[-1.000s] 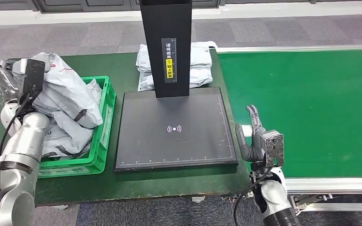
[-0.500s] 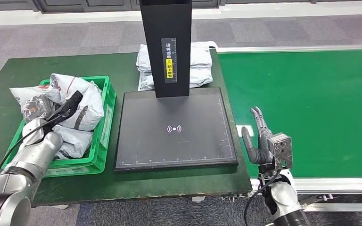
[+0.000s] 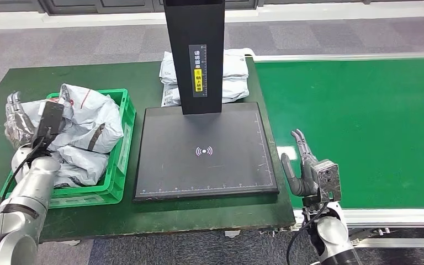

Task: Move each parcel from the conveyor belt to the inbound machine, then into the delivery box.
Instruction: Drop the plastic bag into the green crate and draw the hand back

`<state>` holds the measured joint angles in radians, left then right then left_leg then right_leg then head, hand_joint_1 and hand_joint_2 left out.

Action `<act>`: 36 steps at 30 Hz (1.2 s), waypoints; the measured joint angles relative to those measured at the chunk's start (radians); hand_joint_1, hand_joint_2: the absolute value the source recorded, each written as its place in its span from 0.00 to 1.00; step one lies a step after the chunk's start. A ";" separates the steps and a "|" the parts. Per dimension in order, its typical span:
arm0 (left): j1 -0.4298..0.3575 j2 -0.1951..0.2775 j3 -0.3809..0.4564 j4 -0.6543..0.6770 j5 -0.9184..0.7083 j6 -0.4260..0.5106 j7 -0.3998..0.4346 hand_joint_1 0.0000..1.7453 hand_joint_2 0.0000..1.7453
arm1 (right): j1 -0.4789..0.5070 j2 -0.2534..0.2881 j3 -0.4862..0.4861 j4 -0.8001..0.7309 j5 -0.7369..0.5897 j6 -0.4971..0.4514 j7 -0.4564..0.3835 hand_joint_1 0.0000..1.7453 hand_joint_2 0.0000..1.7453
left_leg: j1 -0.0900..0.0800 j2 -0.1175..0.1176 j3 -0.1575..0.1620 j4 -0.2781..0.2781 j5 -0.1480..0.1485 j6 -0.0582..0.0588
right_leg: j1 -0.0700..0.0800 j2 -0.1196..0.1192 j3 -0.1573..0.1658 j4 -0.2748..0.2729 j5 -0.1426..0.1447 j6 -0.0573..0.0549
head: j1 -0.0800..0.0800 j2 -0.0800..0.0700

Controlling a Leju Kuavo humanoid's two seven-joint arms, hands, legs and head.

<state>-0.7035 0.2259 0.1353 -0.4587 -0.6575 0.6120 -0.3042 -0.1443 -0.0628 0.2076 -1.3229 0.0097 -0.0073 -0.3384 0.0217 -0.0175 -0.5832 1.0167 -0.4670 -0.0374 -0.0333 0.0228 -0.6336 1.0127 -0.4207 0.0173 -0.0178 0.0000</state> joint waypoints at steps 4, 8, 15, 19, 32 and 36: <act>0.054 -0.041 0.119 -0.151 0.197 -0.039 -0.131 0.00 1.00 | -0.024 0.004 0.000 0.033 -0.005 0.000 -0.018 0.00 0.00 | 0.000 0.000 0.000 0.000 0.000 0.000 | 0.000 0.000 0.000 0.000 0.000 0.000 | 0.000 0.000; 0.080 -0.077 0.177 -0.286 0.345 -0.107 -0.166 0.00 1.00 | -0.043 0.018 0.000 0.055 0.001 -0.012 -0.023 0.00 0.00 | 0.000 -0.001 0.000 0.000 0.000 0.000 | 0.000 -0.002 0.001 0.000 0.000 0.000 | 0.000 0.000; 0.094 -0.106 0.187 -0.409 0.430 -0.161 -0.174 0.00 1.00 | -0.047 0.031 0.000 0.061 0.004 -0.023 -0.023 0.00 0.00 | 0.000 -0.002 0.000 0.000 0.000 0.000 | 0.000 -0.002 0.001 0.000 0.000 0.000 | 0.000 0.000; 0.103 -0.135 0.171 -0.460 0.513 -0.280 -0.173 0.00 0.75 | -0.058 0.035 0.000 0.074 0.025 -0.053 -0.040 0.00 0.50 | 0.000 -0.002 0.000 0.000 0.000 0.000 | 0.000 -0.002 0.001 0.000 0.000 0.000 | 0.000 0.000; 0.116 -0.332 -0.226 -0.400 0.563 -0.468 -0.239 0.00 1.00 | -0.181 0.060 0.002 0.167 -0.018 -0.050 -0.128 0.00 1.00 | -0.002 -0.004 0.000 0.001 0.000 0.001 | -0.002 -0.005 0.002 0.000 0.001 0.001 | 0.000 0.000; 0.138 -0.382 -0.318 -0.358 0.632 -0.489 -0.298 0.00 1.00 | -0.207 0.066 0.016 0.191 -0.030 -0.109 -0.174 0.00 1.00 | -0.002 -0.006 -0.001 0.001 0.000 0.001 | -0.002 -0.006 0.002 0.000 0.000 0.001 | 0.000 0.000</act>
<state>-0.5653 -0.1561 -0.1826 -0.8167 -0.0255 0.1235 -0.6020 -0.3512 0.0034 0.2238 -1.1319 -0.0204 -0.1166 -0.5122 0.0195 -0.0233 -0.5842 1.0178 -0.4667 -0.0366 -0.0354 0.0168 -0.6311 1.0122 -0.4204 0.0187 -0.0180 0.0000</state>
